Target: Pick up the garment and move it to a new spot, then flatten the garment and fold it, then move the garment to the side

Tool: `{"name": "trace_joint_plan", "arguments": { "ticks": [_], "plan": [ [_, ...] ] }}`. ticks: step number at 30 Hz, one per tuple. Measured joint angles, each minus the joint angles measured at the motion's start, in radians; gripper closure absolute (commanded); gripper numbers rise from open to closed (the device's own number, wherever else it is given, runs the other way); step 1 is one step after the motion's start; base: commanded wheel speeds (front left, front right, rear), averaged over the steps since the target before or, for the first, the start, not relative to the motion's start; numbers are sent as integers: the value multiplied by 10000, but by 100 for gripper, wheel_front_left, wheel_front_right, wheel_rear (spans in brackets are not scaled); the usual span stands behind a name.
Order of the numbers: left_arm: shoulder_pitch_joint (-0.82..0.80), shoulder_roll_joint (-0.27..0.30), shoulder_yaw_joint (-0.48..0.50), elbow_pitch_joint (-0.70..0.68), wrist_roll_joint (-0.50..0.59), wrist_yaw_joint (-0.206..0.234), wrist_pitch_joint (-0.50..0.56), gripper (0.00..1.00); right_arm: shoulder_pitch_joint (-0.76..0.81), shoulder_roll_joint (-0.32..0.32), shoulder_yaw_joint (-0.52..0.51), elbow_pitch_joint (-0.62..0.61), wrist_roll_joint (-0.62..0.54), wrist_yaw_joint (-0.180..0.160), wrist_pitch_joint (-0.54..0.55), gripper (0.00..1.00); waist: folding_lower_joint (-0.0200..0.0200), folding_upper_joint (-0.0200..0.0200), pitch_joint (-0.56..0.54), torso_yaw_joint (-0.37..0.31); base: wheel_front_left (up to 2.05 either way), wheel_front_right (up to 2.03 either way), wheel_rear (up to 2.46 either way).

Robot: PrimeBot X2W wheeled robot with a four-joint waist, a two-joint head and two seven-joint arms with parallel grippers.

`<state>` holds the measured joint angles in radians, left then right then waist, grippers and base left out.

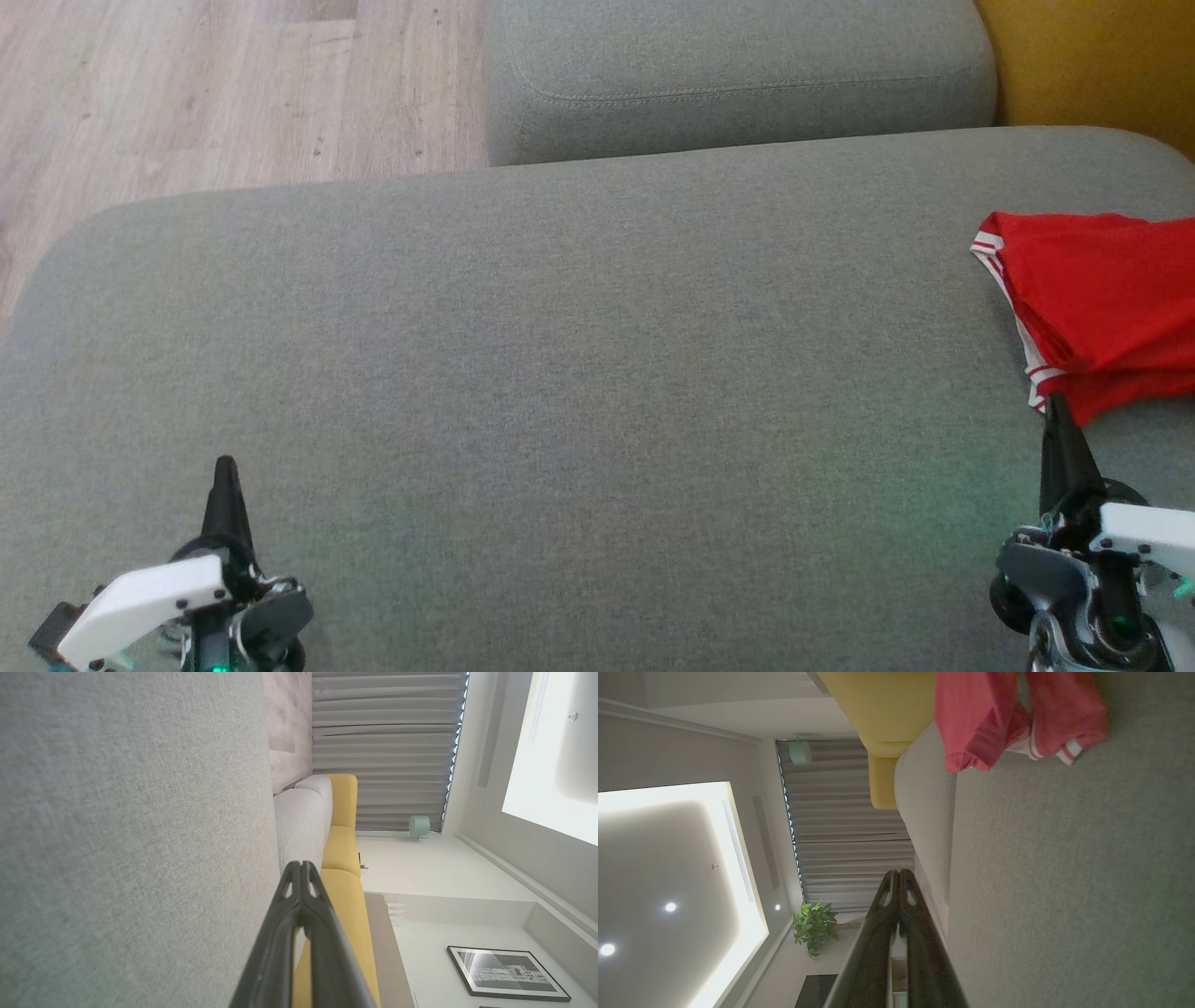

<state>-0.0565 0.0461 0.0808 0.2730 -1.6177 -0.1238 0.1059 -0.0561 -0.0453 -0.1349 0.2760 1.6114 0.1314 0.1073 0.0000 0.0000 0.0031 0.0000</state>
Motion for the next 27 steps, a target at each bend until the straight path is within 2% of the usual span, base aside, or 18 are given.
{"name": "trace_joint_plan", "arguments": {
  "ticks": [27],
  "plan": [
    [0, 0, 0, 0, 0, 0, 0, 100, 0, 0, 0, 0, 0, 0, 0, 100, 0, 0, 0, 0, 0, 0, 0]
  ]
}}
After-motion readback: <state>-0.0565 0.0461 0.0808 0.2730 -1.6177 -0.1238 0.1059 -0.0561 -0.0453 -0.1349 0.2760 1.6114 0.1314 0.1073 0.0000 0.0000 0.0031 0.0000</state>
